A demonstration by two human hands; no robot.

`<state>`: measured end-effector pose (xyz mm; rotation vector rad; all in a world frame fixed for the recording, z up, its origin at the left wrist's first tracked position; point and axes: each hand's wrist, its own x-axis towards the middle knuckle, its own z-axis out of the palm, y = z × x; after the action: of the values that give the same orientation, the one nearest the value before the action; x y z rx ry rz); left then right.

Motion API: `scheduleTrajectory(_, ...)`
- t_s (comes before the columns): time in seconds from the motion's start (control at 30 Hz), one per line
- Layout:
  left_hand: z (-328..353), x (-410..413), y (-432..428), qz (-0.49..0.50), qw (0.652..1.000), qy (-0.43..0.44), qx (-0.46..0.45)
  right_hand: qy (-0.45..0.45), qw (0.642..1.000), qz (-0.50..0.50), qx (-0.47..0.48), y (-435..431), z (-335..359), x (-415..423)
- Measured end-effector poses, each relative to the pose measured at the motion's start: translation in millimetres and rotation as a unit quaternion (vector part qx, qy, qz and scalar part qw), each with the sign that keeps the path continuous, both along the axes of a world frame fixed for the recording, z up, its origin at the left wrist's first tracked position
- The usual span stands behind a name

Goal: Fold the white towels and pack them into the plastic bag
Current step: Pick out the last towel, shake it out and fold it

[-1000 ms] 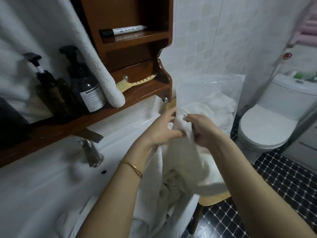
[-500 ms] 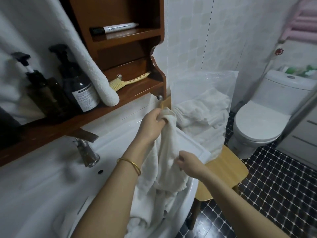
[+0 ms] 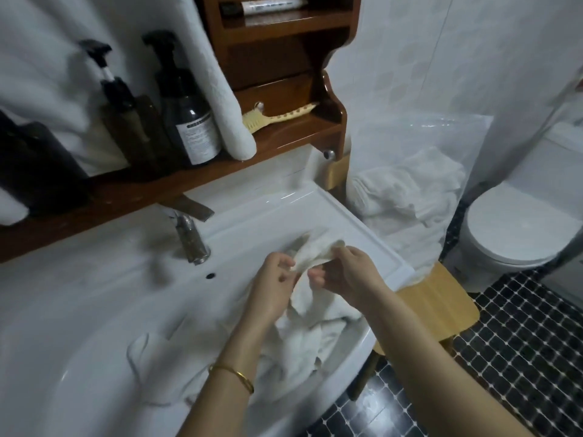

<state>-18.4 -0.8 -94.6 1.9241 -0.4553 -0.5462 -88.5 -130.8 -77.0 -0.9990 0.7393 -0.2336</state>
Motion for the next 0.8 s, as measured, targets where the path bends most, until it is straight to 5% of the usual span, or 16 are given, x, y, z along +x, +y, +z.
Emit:
scheduleTrajectory(0.17,16,-4,11,-0.003,0.994,0.027,-0.108,-0.046,0.998,-0.028,0.025,16,6,11)
scheduleTrajectory(0.27,17,-6,16,-0.029,0.995,0.026,-0.094,-0.04,0.999,-0.019,0.026,20,8,14)
scheduleTrajectory(0.33,16,-5,19,-0.012,0.997,0.018,-0.08,-0.007,0.998,-0.021,-0.052,22,5,15)
scheduleTrajectory(0.43,17,1,21,-0.012,0.998,-0.003,-0.059,0.026,0.918,-0.039,-0.395,15,0,13)
scheduleTrajectory(0.5,21,6,21,-0.018,0.997,0.0,-0.071,-0.003,0.837,0.068,-0.542,11,3,12)
scheduleTrajectory(0.6,28,11,21,-0.001,0.995,0.017,-0.096,0.027,0.779,0.184,-0.599,7,6,12)
scheduleTrajectory(0.8,29,20,30,0.02,0.96,0.202,-0.191,0.024,0.786,0.146,-0.6,1,4,12)
